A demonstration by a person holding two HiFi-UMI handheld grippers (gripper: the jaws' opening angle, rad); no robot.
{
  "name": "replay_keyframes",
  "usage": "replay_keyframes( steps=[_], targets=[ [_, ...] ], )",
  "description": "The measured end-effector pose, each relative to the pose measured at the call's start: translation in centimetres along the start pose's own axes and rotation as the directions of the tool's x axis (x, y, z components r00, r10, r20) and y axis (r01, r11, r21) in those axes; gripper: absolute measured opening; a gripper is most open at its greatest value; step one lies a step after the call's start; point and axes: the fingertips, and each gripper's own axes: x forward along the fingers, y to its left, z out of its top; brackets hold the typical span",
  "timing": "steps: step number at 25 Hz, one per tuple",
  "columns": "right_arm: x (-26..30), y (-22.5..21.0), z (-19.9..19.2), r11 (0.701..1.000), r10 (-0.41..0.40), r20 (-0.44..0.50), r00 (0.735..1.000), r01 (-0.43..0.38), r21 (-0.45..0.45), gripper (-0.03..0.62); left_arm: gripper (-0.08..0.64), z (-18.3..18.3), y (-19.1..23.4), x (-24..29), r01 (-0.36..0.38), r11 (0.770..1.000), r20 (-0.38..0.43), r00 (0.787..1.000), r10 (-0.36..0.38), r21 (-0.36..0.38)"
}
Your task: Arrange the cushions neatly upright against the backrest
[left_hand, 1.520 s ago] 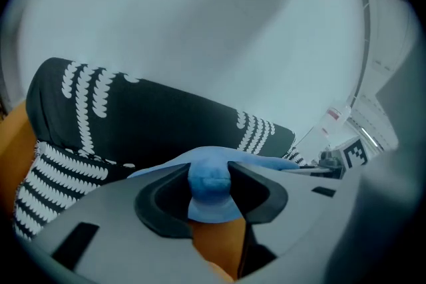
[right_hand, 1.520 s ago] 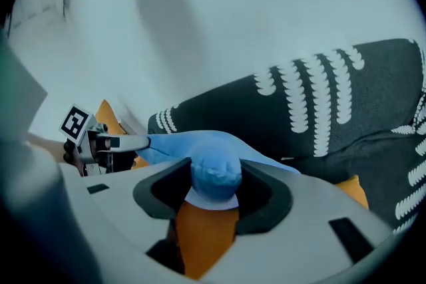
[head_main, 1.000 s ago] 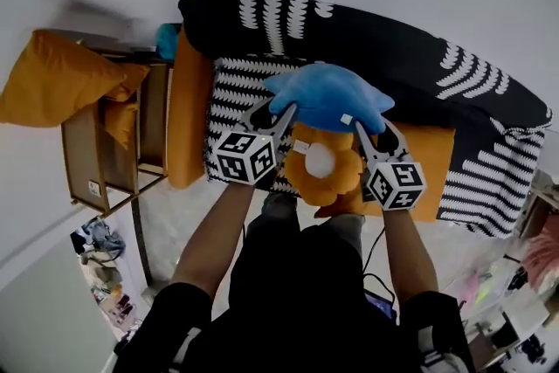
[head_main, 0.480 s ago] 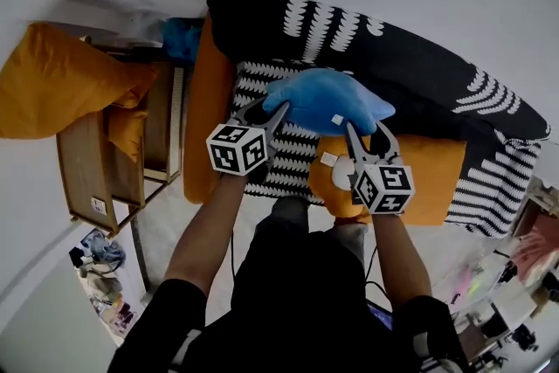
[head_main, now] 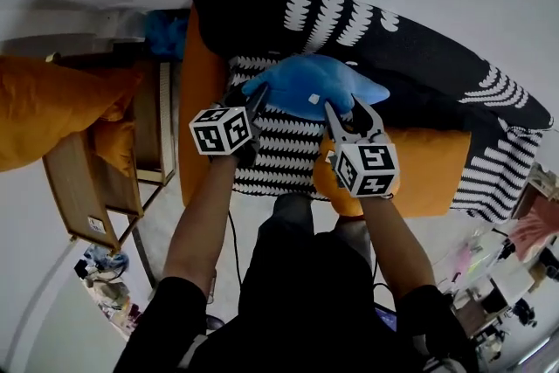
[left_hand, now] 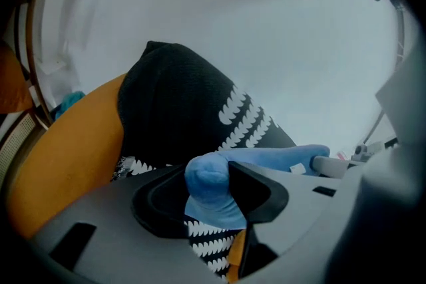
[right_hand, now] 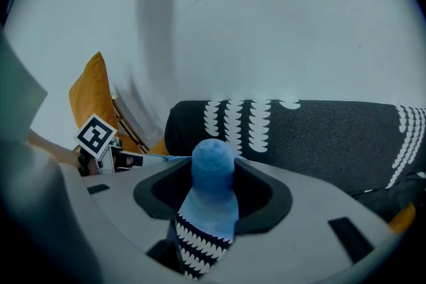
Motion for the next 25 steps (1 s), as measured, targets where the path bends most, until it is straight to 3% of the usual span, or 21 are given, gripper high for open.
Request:
replay_keyframes(
  steps=[2,5,8,11,16,19,25],
  targets=[
    [1.6,1.0,0.5,1.0,0.023,-0.016,1.0,-0.023,-0.021,0.206,0.206,0.2,2.1,-0.1,-0.05,0.999,0.021,0.999,0.05,-0.017],
    [3.7,2.4,1.4,0.998,0.052,-0.012,0.999,-0.052,-0.039,0.204,0.259,1.8,5.2,-1.5,-0.155,0.988,0.102,0.983,0.151,0.029],
    [5.2,2.5,2.3,0.999,0.029,0.018,0.999,-0.029,-0.019,0.204,0.259,3.0,7.3,-3.8,-0.219,0.974,0.162,0.965,0.207,0.056],
    [6.3,2.7,3.2,0.999,0.016,0.035,0.999,-0.015,-0.048,0.217,0.259,2.8,7.8,-5.4,-0.218,0.972,0.152,0.967,0.203,0.09],
    [6.3,3.4,2.9,0.992,0.001,0.016,1.0,0.001,-0.124,0.314,0.259,1.2,7.1,-6.5,-0.209,0.97,0.135,0.972,0.191,0.129],
    [4.7,2.5,2.0,0.992,-0.032,0.017,0.999,0.034,-0.125,0.332,0.258,0.3,5.5,-6.7,-0.181,0.975,0.133,0.978,0.164,0.131],
    [-0.8,-0.4,-2.1,0.988,-0.077,-0.023,0.997,0.073,-0.136,0.334,0.244,-1.9,1.5,-6.9,-0.121,0.965,0.108,0.989,0.098,0.234]
  ],
)
